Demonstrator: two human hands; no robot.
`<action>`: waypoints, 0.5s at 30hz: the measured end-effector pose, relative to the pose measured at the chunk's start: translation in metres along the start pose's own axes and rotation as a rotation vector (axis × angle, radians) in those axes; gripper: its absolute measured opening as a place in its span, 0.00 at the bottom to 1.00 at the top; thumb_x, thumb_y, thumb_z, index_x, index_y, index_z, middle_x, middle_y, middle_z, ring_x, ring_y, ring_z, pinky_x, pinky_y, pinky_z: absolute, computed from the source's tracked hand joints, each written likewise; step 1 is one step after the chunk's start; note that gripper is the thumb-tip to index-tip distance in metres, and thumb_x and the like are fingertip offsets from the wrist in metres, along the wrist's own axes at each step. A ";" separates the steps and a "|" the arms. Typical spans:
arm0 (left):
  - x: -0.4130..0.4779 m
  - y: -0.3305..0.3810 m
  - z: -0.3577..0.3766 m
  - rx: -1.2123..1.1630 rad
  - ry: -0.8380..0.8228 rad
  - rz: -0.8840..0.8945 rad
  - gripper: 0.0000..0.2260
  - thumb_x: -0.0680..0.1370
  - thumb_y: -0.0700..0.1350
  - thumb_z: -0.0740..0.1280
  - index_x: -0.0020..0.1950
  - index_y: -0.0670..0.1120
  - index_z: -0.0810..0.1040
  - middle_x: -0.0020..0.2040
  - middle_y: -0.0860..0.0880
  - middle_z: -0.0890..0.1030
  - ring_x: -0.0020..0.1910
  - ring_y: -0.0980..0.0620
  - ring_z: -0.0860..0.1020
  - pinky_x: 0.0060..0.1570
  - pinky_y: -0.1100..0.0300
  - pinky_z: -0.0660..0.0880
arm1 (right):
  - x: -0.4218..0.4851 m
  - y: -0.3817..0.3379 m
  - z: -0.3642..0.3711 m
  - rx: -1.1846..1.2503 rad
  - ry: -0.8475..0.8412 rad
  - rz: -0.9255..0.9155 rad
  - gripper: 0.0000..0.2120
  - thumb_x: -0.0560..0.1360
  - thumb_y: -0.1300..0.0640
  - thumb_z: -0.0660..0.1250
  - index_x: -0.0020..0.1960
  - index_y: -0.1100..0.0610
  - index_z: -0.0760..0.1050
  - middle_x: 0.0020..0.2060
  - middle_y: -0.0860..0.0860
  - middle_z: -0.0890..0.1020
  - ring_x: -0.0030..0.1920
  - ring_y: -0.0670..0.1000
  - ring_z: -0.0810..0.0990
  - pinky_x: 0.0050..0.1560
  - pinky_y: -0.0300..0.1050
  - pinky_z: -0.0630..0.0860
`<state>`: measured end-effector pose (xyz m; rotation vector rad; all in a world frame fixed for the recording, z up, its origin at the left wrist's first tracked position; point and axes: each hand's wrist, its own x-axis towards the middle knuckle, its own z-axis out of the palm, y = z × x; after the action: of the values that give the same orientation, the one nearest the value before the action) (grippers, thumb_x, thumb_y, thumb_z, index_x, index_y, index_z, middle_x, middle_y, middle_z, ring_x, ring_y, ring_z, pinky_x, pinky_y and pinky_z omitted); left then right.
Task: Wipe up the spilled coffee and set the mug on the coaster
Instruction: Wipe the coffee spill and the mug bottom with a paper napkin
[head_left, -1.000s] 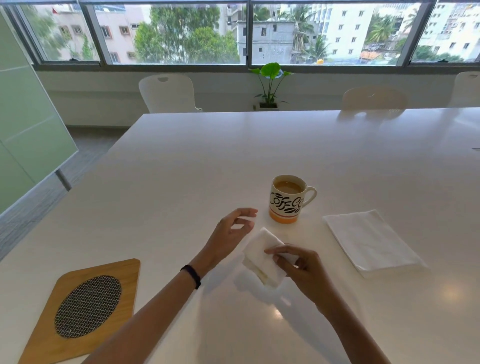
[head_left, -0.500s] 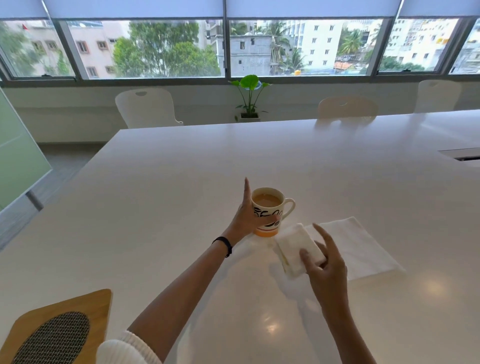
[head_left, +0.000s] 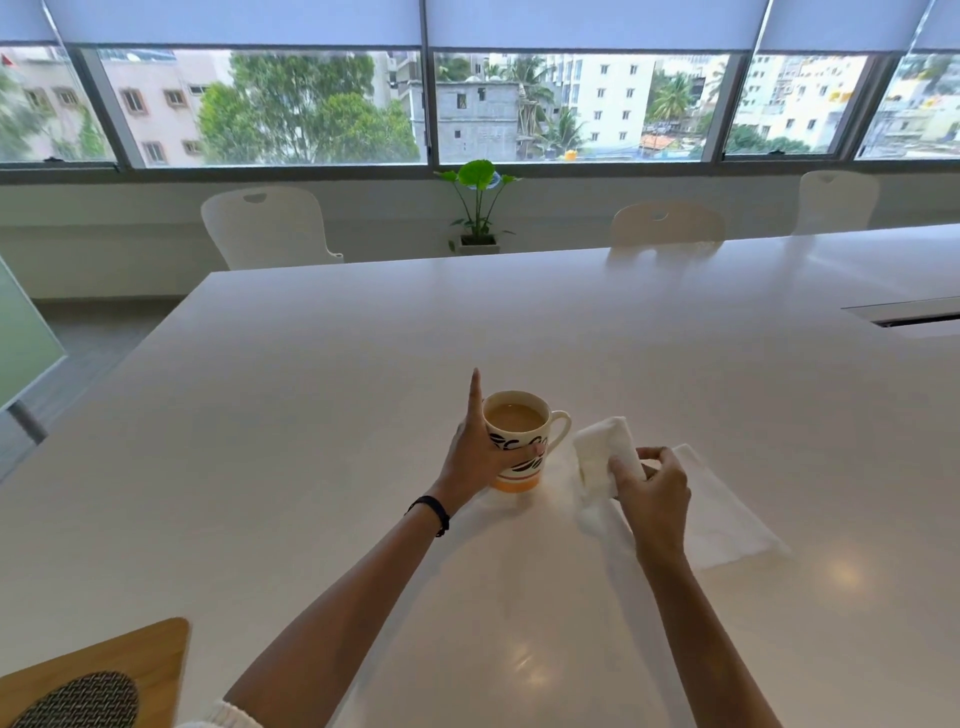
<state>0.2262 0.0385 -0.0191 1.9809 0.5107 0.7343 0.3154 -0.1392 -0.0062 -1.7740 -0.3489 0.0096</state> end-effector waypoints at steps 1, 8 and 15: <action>0.000 0.001 0.000 0.002 0.002 -0.007 0.55 0.63 0.51 0.78 0.75 0.54 0.39 0.56 0.55 0.72 0.55 0.55 0.73 0.54 0.60 0.70 | 0.003 -0.001 0.003 0.001 -0.012 0.011 0.08 0.71 0.61 0.69 0.47 0.59 0.71 0.41 0.59 0.81 0.34 0.54 0.79 0.37 0.44 0.78; 0.006 0.017 -0.005 0.020 0.043 0.025 0.53 0.64 0.51 0.78 0.75 0.52 0.41 0.59 0.51 0.74 0.56 0.56 0.72 0.53 0.61 0.70 | 0.004 0.000 0.024 -0.028 -0.036 0.001 0.17 0.70 0.64 0.69 0.58 0.63 0.72 0.49 0.64 0.82 0.41 0.57 0.81 0.48 0.53 0.80; 0.015 0.039 -0.015 0.012 0.070 0.062 0.51 0.65 0.49 0.77 0.75 0.51 0.43 0.63 0.46 0.74 0.57 0.55 0.71 0.54 0.59 0.70 | 0.002 -0.004 0.047 0.009 -0.152 0.037 0.17 0.71 0.65 0.65 0.59 0.64 0.75 0.51 0.63 0.82 0.47 0.60 0.82 0.50 0.58 0.80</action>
<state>0.2288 0.0385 0.0248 1.9953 0.4980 0.8441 0.3070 -0.0928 -0.0131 -1.7752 -0.4247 0.1732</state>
